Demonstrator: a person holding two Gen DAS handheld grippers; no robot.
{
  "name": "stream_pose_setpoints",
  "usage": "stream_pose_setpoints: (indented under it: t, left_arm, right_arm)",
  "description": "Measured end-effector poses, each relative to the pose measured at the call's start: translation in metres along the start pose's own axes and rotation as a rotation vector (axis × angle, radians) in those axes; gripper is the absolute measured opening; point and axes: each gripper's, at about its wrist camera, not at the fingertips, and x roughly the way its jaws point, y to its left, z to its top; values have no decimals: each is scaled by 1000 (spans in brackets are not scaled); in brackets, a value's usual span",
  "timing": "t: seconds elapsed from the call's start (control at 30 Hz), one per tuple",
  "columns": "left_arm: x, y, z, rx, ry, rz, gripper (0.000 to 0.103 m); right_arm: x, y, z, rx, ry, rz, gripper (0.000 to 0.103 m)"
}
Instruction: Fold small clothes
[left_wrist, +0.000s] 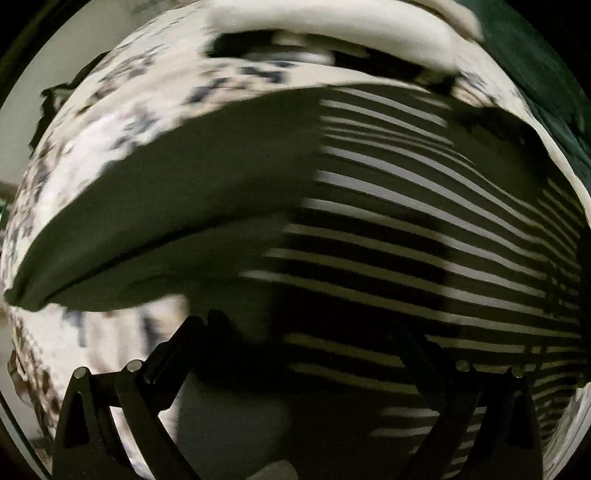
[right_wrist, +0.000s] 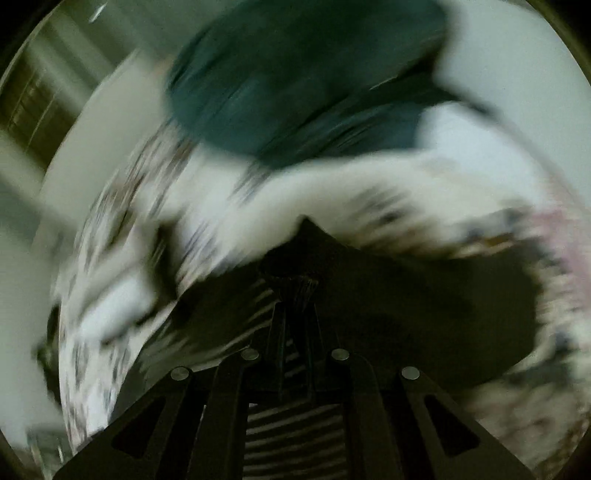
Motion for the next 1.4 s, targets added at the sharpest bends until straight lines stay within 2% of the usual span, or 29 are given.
stream_pose_setpoints:
  t: [0.1, 0.17, 0.23, 0.3, 0.43, 0.53, 0.6, 0.63, 0.7, 0.73, 0.77, 0.83, 0.87, 0.97, 1.03, 1.13, 1.2, 1.27, 1.3, 1.33, 1.4]
  left_arm:
    - [2, 45, 7, -31, -23, 43, 103]
    - [9, 74, 12, -48, -26, 65, 103]
    - [17, 105, 29, -69, -22, 82, 103]
    - [22, 116, 43, -91, -16, 81, 103]
    - [34, 143, 52, -128, -10, 82, 103]
    - [38, 138, 58, -144, 5, 65, 103]
    - [16, 96, 44, -149, 6, 53, 103]
    - [15, 101, 43, -150, -1, 44, 103]
    - [8, 105, 35, -154, -13, 32, 103]
    - [6, 113, 31, -164, -14, 26, 103]
    - [4, 125, 27, -181, -14, 19, 103]
    - [-1, 156, 13, -241, 4, 15, 103]
    - [-4, 170, 5, -275, 14, 12, 103]
    - [-7, 237, -25, -446, 63, 15, 103]
    - [-6, 289, -48, -600, 81, 9, 103]
    - [4, 368, -78, -852, 70, -5, 103]
    - [14, 406, -87, -984, 47, -31, 102]
    - [32, 445, -91, -1091, 16, -79, 91]
    - [39, 457, -89, -1109, 12, -82, 79]
    - [47, 469, -86, -1113, 9, -73, 72]
    - [61, 488, -74, -1092, 4, -46, 64]
  right_arm:
    - [66, 108, -54, -206, 101, 1, 9]
    - [104, 166, -87, -335, 159, 0, 8]
    - [126, 207, -116, -430, 192, -1, 8]
    - [137, 229, -133, -487, 201, 4, 8]
    - [153, 262, -160, -533, 229, 4, 8]
    - [157, 266, -170, -566, 241, -15, 8]
    - [154, 257, -157, -550, 274, 3, 9]
    - [152, 252, -153, -528, 291, 26, 10]
    - [141, 236, -142, -449, 341, 102, 20]
    - [131, 224, -138, -398, 359, 135, 38]
    - [122, 213, -133, -355, 364, 158, 57]
    - [103, 195, -129, -290, 363, 182, 67]
    - [93, 185, -128, -277, 362, 162, 70]
    - [77, 164, -128, -258, 361, 125, 72]
    - [75, 150, -131, -251, 382, 89, 72]
    - [80, 134, -141, -229, 420, 41, 72]
    - [87, 129, -150, -226, 436, 10, 72]
    - [91, 125, -160, -218, 445, -19, 72]
    - [93, 124, -163, -210, 446, -31, 72]
    - [94, 121, -166, -196, 450, -40, 72]
    - [96, 113, -169, -159, 454, -58, 72]
